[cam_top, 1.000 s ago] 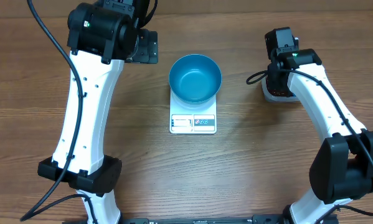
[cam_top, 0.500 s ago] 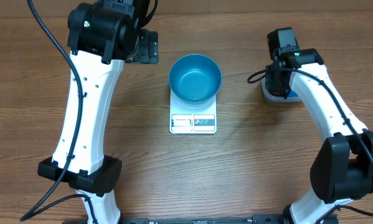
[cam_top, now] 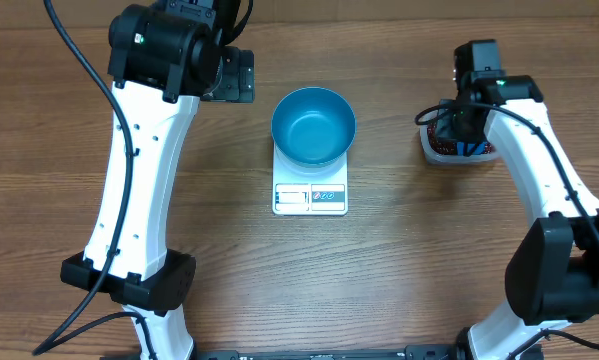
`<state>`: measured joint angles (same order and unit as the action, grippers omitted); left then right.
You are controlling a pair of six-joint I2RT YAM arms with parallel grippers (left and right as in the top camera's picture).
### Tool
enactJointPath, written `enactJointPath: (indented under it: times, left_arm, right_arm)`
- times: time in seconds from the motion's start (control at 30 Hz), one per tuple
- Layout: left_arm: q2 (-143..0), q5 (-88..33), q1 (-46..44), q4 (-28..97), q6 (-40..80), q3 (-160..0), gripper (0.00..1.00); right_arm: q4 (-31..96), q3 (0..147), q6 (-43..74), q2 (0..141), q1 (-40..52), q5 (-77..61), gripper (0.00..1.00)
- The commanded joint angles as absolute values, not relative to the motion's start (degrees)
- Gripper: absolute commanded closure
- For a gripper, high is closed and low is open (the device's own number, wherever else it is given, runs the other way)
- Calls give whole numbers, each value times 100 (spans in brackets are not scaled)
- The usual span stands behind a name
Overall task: Scoop item into bowl and weigh 150g on scale
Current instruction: 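Lower the scoop into the red beans with the right gripper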
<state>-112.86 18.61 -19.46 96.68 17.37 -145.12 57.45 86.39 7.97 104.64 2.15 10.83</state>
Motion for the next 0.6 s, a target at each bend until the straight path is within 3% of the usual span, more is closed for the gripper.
enactJointPath:
  times: [0.0, 0.57]
  left_arm:
    - [-11312, 1793, -1946, 9679, 1629, -14567, 1]
    - [-11312, 1667, -1949, 9679, 1627, -14567, 0]
  right_arm:
    - [5798, 8696, 897, 10497, 80, 633, 96]
    - [5885, 8698, 899, 10495, 43, 475, 96]
